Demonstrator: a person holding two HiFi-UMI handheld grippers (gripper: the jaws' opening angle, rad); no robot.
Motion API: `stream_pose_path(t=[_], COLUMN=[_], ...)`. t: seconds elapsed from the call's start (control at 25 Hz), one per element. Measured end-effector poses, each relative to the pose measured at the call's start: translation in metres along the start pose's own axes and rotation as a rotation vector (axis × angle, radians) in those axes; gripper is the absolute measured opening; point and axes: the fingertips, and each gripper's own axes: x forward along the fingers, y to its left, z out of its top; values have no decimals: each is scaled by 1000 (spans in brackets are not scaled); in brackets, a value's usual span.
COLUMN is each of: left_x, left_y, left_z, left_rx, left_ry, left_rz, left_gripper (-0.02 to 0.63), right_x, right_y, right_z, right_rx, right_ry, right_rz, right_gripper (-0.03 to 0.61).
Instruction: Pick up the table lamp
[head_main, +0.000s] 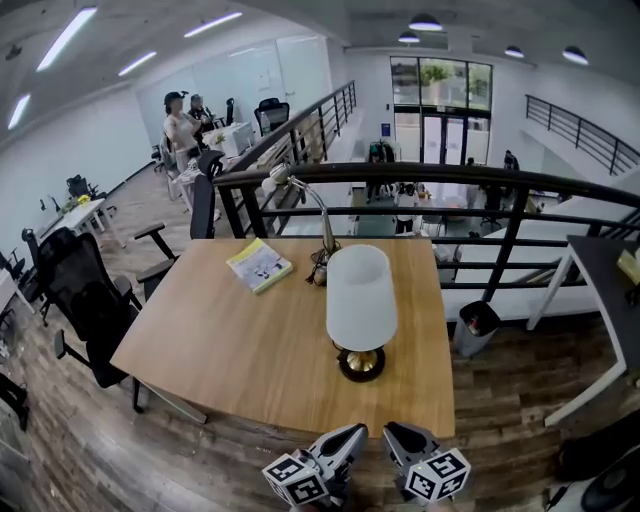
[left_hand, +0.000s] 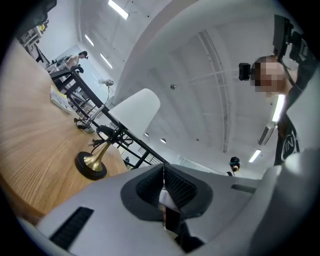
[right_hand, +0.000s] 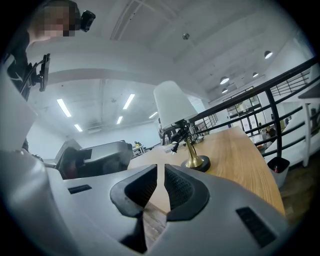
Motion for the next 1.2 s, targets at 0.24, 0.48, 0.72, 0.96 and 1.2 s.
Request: stream_pose_path(t=[0.24,0.48,0.72,0.96,1.2], left_x=[21,29,44,58,68], left_y=[25,53,74,94,110], left_z=[26,41,52,67,82], left_rx=[-55,-99,-148,-217,-313], left_ry=[9,22,28,9,-39], left_rz=[-52,-86,-137,-196,-269], left_gripper=[11,12,12,15,106], right_x=[31,61,84,98,107], right_y=[-7,-14,-23,-35,-44], right_z=[13,8,11,16,18], right_rx=[4,25,32,41,56], right_ry=[-10,5,10,2,-1], right_rz=[-36,-66,-94,-140,-192], right_gripper=[58,58,58,57,58])
